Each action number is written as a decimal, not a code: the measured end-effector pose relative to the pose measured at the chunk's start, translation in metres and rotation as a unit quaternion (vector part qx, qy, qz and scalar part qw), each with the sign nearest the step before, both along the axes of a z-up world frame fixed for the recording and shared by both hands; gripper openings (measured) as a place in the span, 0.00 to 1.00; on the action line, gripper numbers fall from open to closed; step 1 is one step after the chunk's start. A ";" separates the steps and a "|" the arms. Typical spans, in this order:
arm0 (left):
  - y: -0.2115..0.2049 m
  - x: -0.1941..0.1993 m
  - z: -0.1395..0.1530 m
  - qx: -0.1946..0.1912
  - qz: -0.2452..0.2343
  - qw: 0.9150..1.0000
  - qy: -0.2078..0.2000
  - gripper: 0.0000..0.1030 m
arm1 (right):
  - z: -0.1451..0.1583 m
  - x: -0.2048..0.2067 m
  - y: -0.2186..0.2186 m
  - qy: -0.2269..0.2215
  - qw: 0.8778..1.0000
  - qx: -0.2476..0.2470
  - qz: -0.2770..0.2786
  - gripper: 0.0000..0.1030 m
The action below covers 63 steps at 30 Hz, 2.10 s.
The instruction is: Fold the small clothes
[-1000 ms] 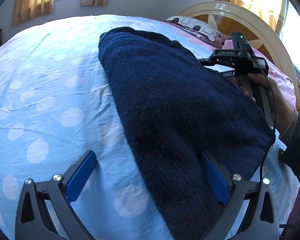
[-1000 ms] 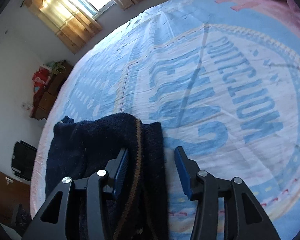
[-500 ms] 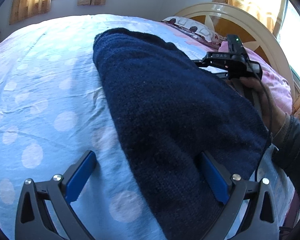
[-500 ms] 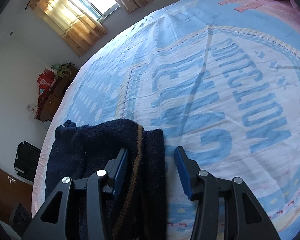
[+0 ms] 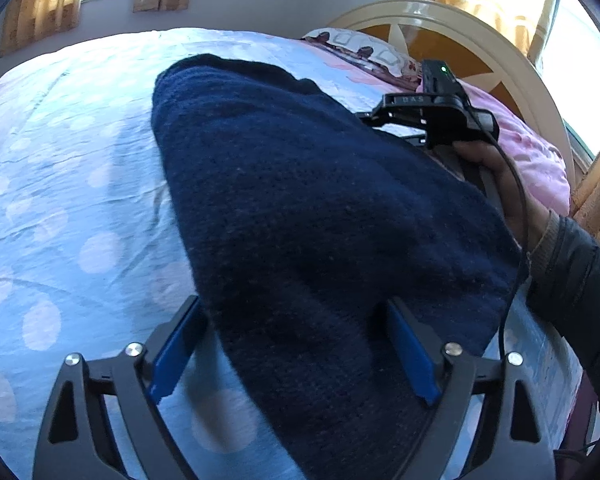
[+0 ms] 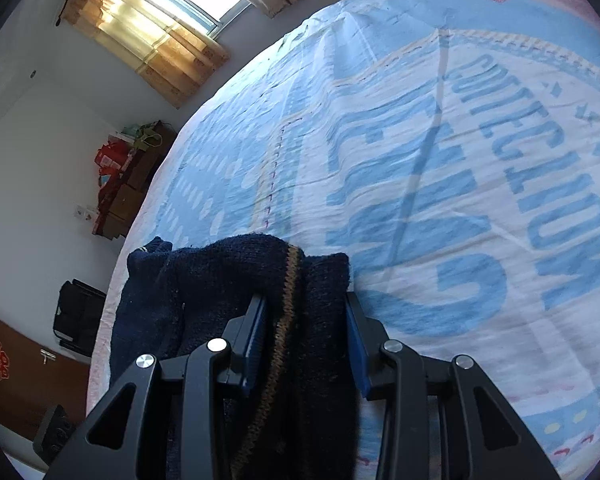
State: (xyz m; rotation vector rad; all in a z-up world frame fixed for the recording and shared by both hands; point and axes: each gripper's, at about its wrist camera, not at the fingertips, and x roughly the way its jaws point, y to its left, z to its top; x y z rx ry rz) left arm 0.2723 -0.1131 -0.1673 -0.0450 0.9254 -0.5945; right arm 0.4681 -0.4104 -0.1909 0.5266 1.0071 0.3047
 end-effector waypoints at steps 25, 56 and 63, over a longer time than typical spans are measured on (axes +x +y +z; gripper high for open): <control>0.005 -0.029 0.044 0.021 -0.002 0.998 -0.063 0.21 | 0.061 -0.043 0.032 -0.072 0.997 0.035 -0.010 0.14; 0.063 -0.064 0.079 0.050 0.153 0.981 -0.110 0.20 | 0.070 -0.032 0.311 -0.063 0.982 0.069 0.163 0.14; 0.072 -0.068 0.082 0.058 0.199 0.971 -0.119 0.20 | 0.070 -0.031 0.387 -0.061 0.973 0.071 0.209 0.14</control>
